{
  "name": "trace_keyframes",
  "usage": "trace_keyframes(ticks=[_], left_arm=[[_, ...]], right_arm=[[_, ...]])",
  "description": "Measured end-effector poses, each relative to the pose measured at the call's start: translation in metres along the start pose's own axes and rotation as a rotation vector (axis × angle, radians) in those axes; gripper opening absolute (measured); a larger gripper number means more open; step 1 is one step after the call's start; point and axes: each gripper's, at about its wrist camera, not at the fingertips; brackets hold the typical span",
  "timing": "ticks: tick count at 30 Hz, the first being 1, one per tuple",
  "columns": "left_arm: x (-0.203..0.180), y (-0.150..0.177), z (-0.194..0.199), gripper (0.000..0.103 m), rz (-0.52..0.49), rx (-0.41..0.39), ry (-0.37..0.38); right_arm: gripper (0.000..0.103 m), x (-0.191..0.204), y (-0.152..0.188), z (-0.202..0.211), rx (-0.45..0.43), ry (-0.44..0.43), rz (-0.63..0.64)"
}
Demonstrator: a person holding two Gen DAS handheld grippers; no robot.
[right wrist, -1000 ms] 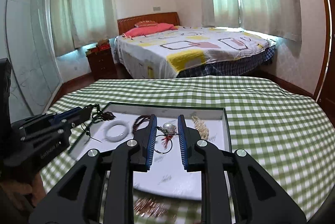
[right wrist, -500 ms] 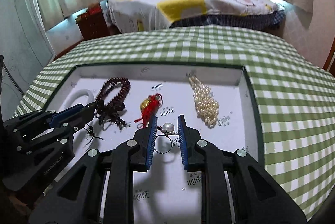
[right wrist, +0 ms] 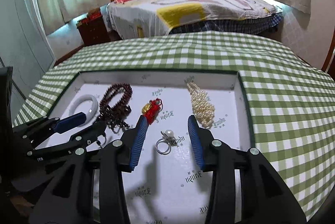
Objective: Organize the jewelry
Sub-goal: 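Carry the necklace into the tray with the left tool while the right tool drops the ring there, then grasp the gold charm with red tassel with the right tool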
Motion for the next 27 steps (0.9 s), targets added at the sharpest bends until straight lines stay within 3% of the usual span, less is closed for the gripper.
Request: trace_keyframes(ticks=[7, 15, 23, 27], left_arm=[[0.005, -0.008, 0.042, 0.059, 0.005, -0.103, -0.013], [0.017, 0.002, 0.086, 0.06, 0.04, -0.184, -0.034], [0.025, 0.036, 0.101, 0.06, 0.064, -0.151, -0.055], [0.027, 0.056, 0.102, 0.06, 0.067, -0.116, -0.066]], right_arm=[[0.04, -0.002, -0.011, 0.042, -0.071, 0.02, -0.001], [0.04, -0.004, -0.001, 0.083, -0.1, 0.054, -0.012], [0.04, -0.001, 0.052, 0.105, -0.061, 0.108, -0.021], [0.033, 0.002, 0.078, 0.111, -0.017, 0.105, -0.024]])
Point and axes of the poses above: each gripper's, at about its wrist camera, not at the fingertips, and z roughly against the way its jaws point, x to its left, y to its underside, and after that the axes turned 12 degrees about -x, right-handed
